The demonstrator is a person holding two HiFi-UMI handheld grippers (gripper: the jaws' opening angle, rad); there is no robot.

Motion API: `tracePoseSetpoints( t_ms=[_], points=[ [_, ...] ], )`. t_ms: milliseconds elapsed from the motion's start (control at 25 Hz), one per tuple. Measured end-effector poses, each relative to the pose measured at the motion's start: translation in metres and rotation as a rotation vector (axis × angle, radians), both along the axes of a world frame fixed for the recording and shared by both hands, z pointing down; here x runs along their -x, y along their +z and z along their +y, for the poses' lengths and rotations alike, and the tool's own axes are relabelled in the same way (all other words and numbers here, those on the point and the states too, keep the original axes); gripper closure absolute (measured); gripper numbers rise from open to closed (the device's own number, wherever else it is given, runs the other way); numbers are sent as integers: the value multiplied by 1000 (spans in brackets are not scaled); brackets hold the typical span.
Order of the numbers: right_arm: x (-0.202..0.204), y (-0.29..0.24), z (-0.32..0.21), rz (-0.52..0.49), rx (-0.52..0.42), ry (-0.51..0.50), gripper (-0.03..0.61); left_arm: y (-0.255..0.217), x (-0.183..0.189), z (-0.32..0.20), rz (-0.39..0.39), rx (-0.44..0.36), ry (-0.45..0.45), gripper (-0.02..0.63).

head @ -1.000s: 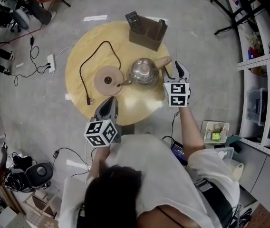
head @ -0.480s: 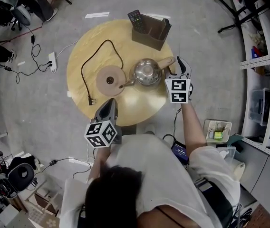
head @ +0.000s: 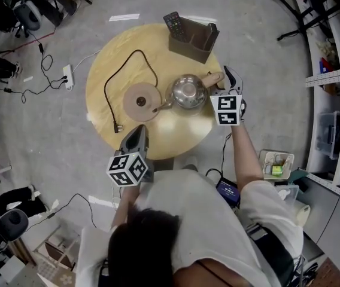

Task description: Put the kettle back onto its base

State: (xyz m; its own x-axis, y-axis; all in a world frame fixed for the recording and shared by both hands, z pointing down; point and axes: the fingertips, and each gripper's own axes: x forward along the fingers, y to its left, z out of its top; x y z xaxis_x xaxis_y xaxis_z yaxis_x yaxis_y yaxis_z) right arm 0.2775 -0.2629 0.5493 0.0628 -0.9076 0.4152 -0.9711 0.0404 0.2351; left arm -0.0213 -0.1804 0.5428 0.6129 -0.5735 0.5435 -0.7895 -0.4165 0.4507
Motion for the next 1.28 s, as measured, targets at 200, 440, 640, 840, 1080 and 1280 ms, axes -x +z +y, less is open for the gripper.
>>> tracePoseSetpoints(
  t_ms=[200, 440, 640, 840, 1080, 1280],
  points=[
    [0, -1, -5, 3, -8, -6, 348, 1, 1, -2, -5, 3, 5, 580],
    [1, -1, -7, 48, -14, -30, 363, 6, 2, -1, -11, 13, 16, 580],
    [5, -1, -6, 47, -22, -48, 407, 6, 6, 0, -16, 12, 10, 580],
    [8, -1, -4, 53, -26, -53, 426, 9, 12, -1, -25, 16, -2, 580],
    [8, 0, -3, 42, -27, -23, 428, 9, 7, 1, -13, 22, -1, 580],
    [9, 0, 0, 20, -30, 13, 430, 7, 11, 2, -1, 25, -12, 580]
  ],
)
